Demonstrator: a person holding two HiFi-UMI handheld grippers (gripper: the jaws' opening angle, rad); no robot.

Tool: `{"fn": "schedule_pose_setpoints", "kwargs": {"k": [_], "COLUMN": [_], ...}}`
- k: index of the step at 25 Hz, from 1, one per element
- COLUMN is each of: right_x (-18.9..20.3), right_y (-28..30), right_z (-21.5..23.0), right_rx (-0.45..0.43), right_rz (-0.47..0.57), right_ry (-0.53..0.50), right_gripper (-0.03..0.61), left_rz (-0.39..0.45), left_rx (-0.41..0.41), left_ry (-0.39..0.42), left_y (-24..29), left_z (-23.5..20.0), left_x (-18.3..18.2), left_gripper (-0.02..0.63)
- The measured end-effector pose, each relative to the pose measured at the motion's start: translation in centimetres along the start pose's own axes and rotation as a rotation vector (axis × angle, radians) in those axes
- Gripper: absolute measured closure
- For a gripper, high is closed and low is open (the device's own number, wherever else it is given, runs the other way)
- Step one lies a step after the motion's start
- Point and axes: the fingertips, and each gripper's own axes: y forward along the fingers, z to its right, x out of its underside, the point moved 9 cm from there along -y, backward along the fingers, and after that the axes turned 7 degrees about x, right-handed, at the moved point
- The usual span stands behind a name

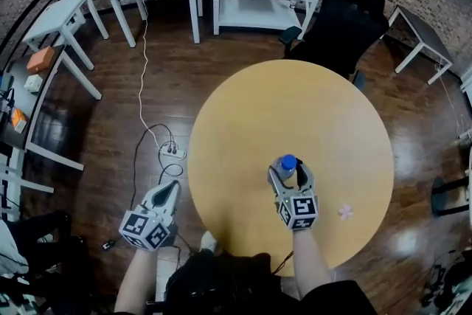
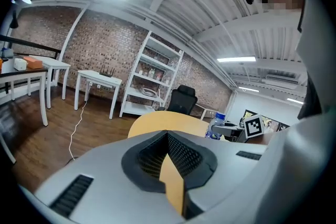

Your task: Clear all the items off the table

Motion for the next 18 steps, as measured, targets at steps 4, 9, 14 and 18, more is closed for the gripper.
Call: {"fn": "schedule_pose_setpoints", "kwargs": {"k": [4,9,14,18], "right_x": [1.4,1.9,2.1,2.2], "right_y": [0.8,-0.2,-0.3,0.3], "right_z": [0.2,-0.6,-0.8,-0.6], "right_rx": [-0.009,-0.006,0.013,0.039], "right_rz": [0.002,0.018,0.009,-0.019], "right_ry": [0.028,0.043,0.047,0.050], "right_gripper": [0.236,0.233,0.229,0.225], "left_rz": [-0.045,-0.081,-0.072,-0.053], "left_rx": [-0.015,-0.039,-0.041,-0.038], "left_ry": [-0.025,-0.053,-0.062,-0.055], "left_y": [0.6,-0.5,-0.9,-0.7], "left_z": [0.4,0.2,-0.4,-1.0], "left_x": [1.3,2.0,1.4,0.9], "left_gripper": [0.613,0.612,0.612,0.612]}}
